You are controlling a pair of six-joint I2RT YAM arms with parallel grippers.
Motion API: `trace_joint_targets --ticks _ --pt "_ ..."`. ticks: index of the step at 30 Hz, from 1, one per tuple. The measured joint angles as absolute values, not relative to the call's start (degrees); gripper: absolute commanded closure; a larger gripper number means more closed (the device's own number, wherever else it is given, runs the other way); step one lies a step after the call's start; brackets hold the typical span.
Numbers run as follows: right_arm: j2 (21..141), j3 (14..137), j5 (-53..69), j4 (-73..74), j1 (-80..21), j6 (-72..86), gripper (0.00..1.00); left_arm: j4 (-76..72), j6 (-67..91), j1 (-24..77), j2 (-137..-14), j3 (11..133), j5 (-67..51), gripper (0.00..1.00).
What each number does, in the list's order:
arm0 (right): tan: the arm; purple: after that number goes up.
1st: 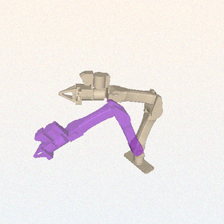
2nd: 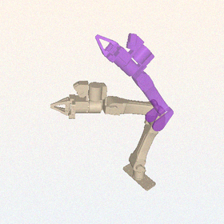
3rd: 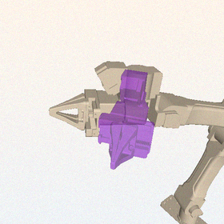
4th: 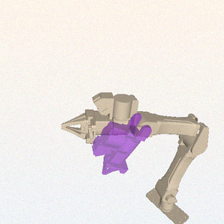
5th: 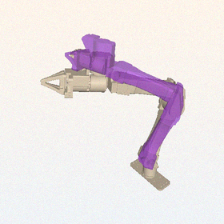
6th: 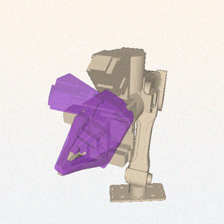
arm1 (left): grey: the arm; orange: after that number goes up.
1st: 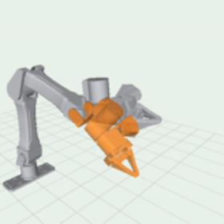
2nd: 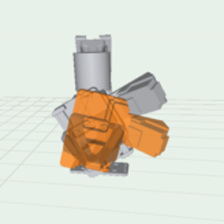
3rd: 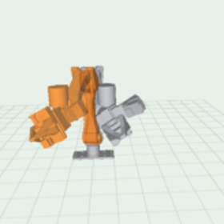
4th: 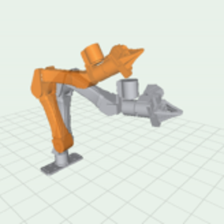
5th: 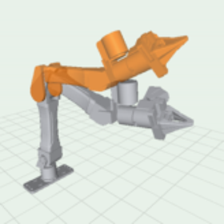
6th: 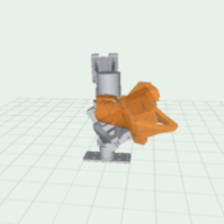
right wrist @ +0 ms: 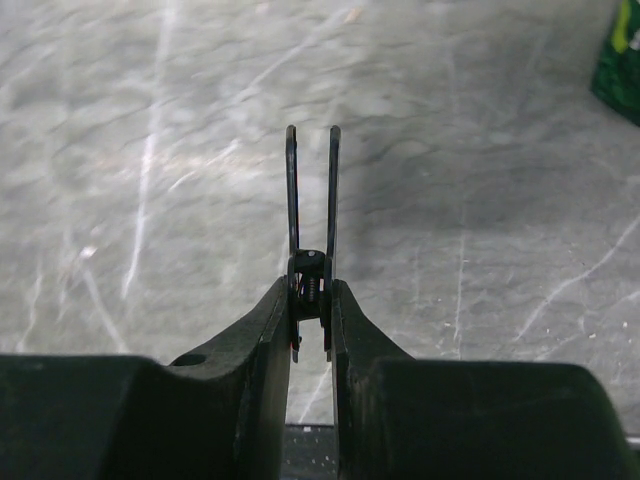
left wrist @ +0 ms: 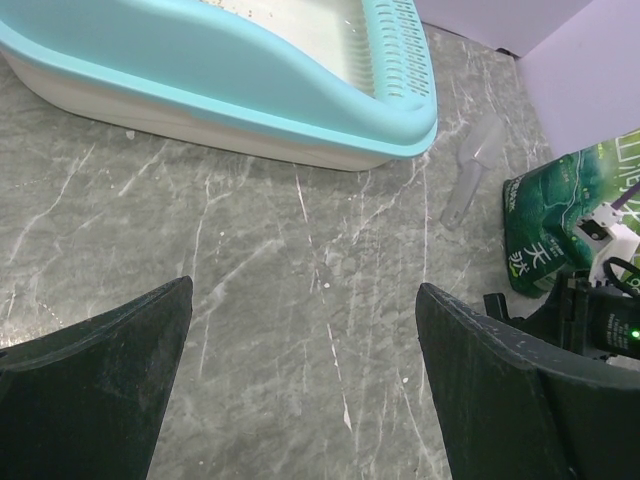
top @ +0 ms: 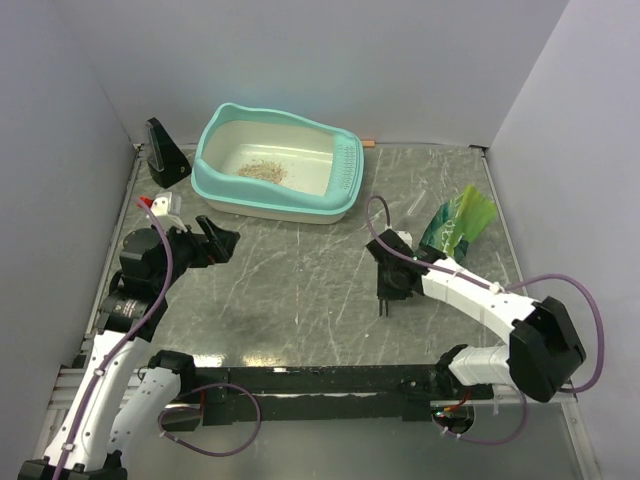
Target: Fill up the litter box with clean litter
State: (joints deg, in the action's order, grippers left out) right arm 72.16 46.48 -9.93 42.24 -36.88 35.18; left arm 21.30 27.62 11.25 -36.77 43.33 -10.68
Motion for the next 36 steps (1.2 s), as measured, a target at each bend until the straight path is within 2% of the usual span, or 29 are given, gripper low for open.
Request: trace_joint_targets --ticks 3,4,6,10,12,21,29,36 --pt "74.81 46.48 -12.27 42.22 -36.86 37.91 1.0 21.32 27.62 11.25 -37.04 43.33 -10.68 0.03" --pt "75.55 46.48 -12.84 42.17 -36.82 38.5 0.86 21.34 27.62 11.25 -37.17 43.33 -10.68 0.03" --pt "76.6 46.48 -13.54 42.11 -36.71 39.51 0.65 21.34 27.62 11.25 -37.36 43.33 -10.68 0.03" --pt "77.21 46.46 -14.74 41.8 -36.6 40.64 0.44 21.56 27.62 11.25 -37.41 43.33 -10.7 0.03" --pt "77.17 46.48 -15.16 41.76 -36.6 40.86 0.36 21.71 27.62 11.25 -37.41 43.33 -10.7 0.03" --pt "72.62 49.04 -19.42 47.57 -36.56 40.97 0.31 21.76 27.57 11.25 -37.41 43.33 -10.74 0.03" --pt "63.31 62.61 -26.11 56.34 -34.04 41.06 0.3 21.76 27.49 11.25 -37.34 43.33 -10.94 0.03" --pt "60.29 65.91 -27.59 58.28 -21.02 37.36 0.31 21.74 27.49 11.25 -37.23 43.33 -11.68 0.03"
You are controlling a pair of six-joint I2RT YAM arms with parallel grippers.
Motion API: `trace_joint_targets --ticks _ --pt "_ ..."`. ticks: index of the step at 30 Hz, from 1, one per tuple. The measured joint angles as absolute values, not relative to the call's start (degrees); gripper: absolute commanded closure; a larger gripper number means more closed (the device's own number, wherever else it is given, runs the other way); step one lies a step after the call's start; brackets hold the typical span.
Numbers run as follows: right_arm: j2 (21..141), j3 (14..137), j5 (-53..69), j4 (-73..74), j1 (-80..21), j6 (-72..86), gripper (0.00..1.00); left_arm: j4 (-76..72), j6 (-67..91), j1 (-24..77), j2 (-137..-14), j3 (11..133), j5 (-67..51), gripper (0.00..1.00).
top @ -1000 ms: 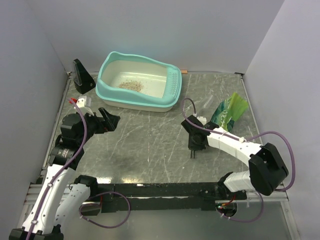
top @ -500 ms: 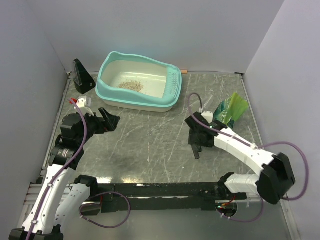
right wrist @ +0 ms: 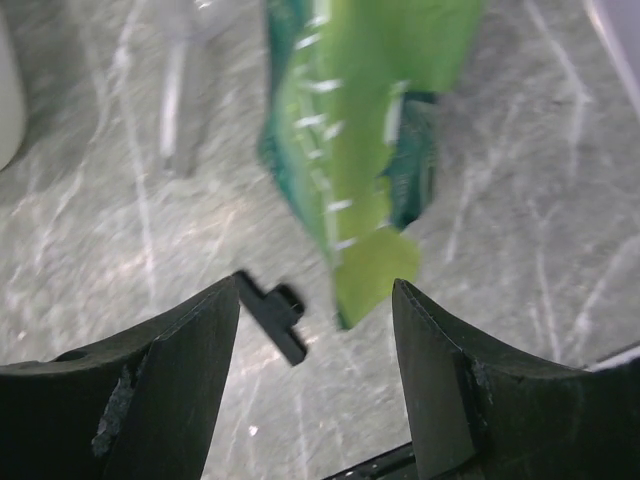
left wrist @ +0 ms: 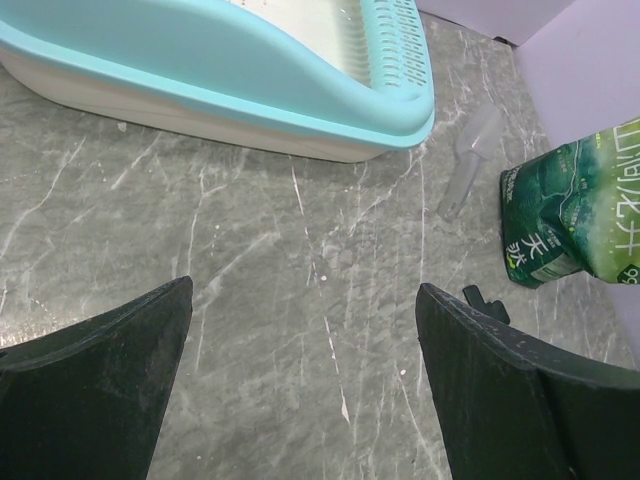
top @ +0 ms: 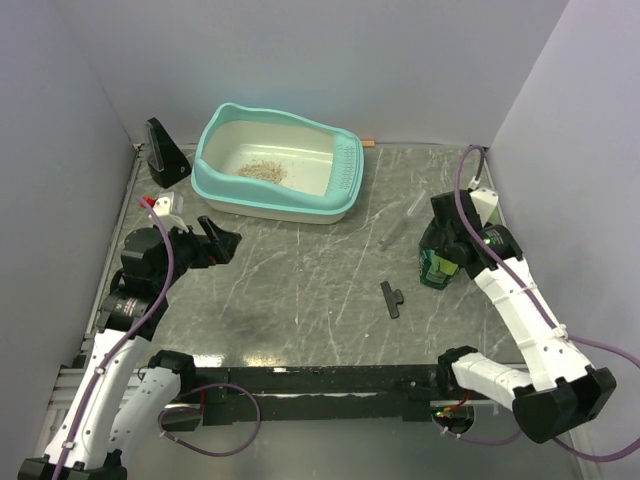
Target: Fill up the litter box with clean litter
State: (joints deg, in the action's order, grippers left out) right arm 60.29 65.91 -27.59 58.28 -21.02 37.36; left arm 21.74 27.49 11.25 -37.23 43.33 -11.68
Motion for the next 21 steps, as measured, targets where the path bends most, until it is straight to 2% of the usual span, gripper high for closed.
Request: trace_joint_targets --ticks 5,13,15,16,17,18,21 --pt "63.13 66.43 -27.33 57.91 -15.27 34.85 0.31 21.74 27.49 11.25 -36.95 43.33 -11.77 0.03" --pt "71.35 66.83 -26.63 54.33 -11.68 32.8 0.35 21.76 27.46 11.25 -36.91 43.31 -11.79 0.03" --pt "72.71 66.83 -26.37 53.39 -10.81 32.36 0.48 21.74 27.49 11.25 -36.91 43.31 -11.79 0.03" --pt "73.23 66.83 -26.28 52.97 -10.48 32.01 0.76 21.76 27.49 11.25 -36.91 43.31 -11.79 0.03" --pt "73.67 66.83 -26.24 52.58 -10.24 31.68 0.93 21.76 27.46 11.25 -36.91 43.31 -11.79 0.03" --pt "74.0 66.83 -26.2 52.23 -10.07 31.07 1.0 21.74 27.49 11.25 -36.91 43.31 -11.79 0.03" --pt "74.65 66.81 -25.56 51.11 -9.74 30.41 1.0 21.74 27.49 11.25 -36.91 43.31 -11.88 0.03"
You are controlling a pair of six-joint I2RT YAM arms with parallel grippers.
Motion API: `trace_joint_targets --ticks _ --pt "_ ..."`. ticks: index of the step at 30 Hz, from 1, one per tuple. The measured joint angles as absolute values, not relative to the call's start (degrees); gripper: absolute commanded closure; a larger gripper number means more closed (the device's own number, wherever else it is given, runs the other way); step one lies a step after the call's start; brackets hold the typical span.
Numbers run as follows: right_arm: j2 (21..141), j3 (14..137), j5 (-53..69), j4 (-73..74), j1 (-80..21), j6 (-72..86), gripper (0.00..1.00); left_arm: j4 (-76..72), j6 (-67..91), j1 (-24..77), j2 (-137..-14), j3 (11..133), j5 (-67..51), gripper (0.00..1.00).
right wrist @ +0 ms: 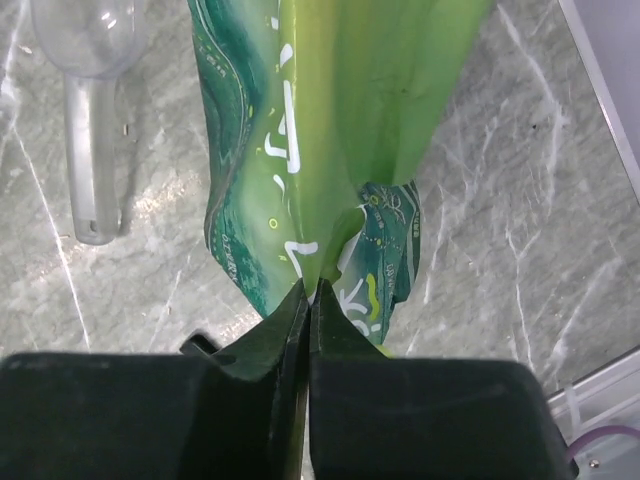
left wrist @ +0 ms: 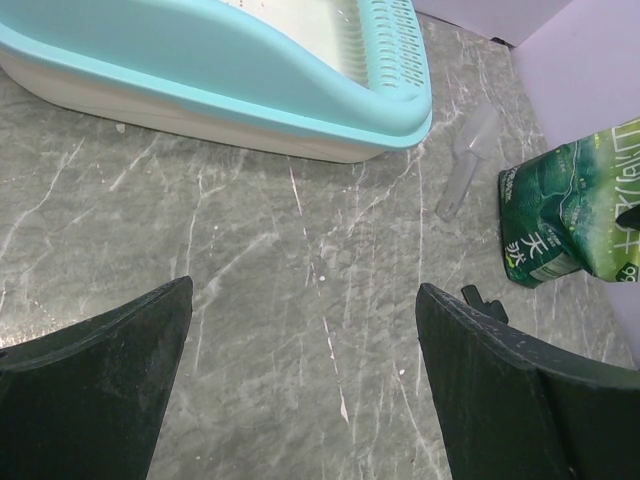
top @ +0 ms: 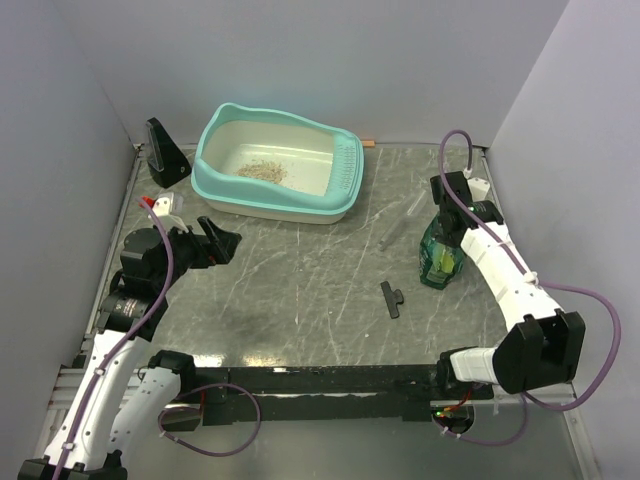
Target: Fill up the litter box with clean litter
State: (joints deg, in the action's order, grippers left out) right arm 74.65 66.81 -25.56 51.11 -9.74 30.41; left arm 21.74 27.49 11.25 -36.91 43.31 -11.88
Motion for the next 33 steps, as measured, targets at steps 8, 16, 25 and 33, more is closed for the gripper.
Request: trace_joint_targets --ticks 8,16,25,33 --pt "72.2 66.04 -24.56 49.3 -9.82 25.82 1.0 21.74 27.49 11.25 -36.91 43.31 -12.14 0.03" --pt "71.4 71.68 -25.8 53.39 -18.83 17.08 1.0 21.76 27.49 11.25 -36.91 43.31 -12.14 0.03" --pt "72.75 91.68 -24.1 59.99 -36.97 6.92 1.0 21.8 27.46 11.25 -36.82 43.31 -12.08 0.03" --pt "72.84 87.74 -8.51 52.99 -41.34 -2.79 1.0 21.76 27.42 11.25 -34.92 43.31 -11.94 0.03"
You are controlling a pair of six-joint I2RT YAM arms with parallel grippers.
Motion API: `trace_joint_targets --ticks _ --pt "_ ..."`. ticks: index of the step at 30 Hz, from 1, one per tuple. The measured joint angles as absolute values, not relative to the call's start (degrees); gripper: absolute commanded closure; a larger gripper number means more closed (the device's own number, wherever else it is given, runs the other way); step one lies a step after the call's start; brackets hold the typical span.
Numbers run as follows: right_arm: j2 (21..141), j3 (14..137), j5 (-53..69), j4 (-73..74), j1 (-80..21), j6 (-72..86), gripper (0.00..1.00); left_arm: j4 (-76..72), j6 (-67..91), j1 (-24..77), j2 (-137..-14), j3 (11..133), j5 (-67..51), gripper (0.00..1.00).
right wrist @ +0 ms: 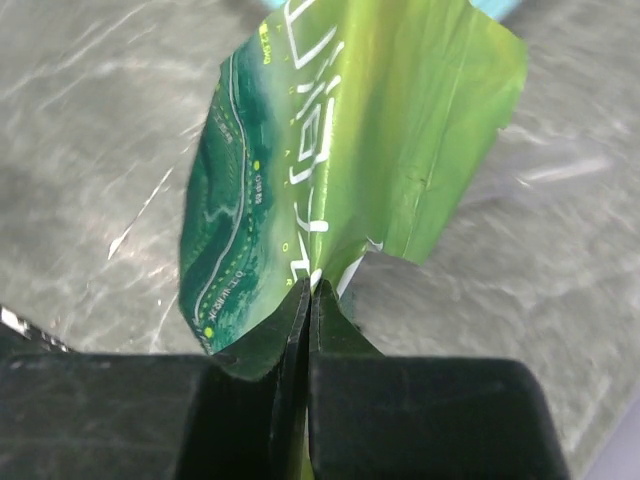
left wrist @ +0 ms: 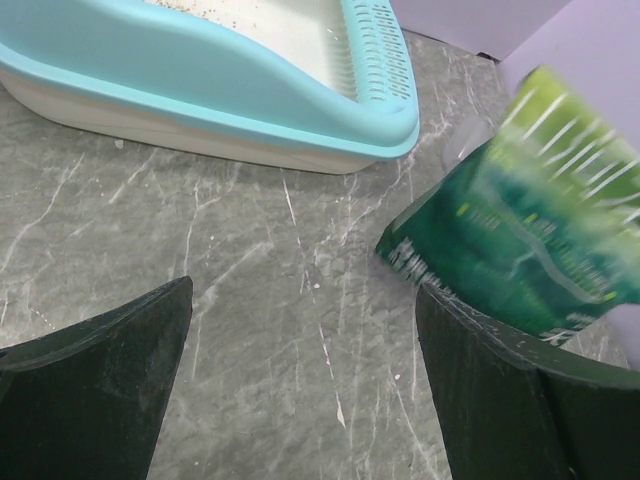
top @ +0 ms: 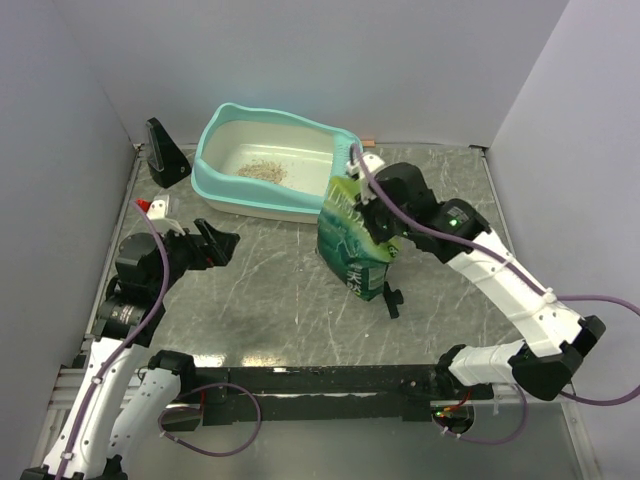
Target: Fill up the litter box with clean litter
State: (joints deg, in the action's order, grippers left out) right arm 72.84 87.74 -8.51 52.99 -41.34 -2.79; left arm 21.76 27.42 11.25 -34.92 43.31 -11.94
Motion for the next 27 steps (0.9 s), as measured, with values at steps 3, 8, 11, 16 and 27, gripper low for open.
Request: trace_joint_targets --ticks 3,8,11,16,27 --pt "73.03 82.19 -1.83 49.39 -41.34 -6.81 1.0 21.74 27.29 11.25 -34.63 43.31 -11.92 0.03" --pt "74.39 75.16 9.37 44.14 -41.06 -12.84 1.0 21.78 27.05 11.25 -34.72 43.31 -11.73 0.03" --pt "74.48 74.52 14.9 40.07 -40.62 -14.83 1.0 21.78 27.05 11.25 -34.72 43.31 -11.68 0.03" --pt "75.96 74.54 20.56 33.95 -40.73 -16.01 1.0 21.78 27.03 11.25 -34.72 43.31 -11.66 0.03" --pt "75.24 65.12 29.17 23.73 -41.25 -18.26 0.36 21.78 27.03 11.25 -34.72 43.31 -11.35 0.03"
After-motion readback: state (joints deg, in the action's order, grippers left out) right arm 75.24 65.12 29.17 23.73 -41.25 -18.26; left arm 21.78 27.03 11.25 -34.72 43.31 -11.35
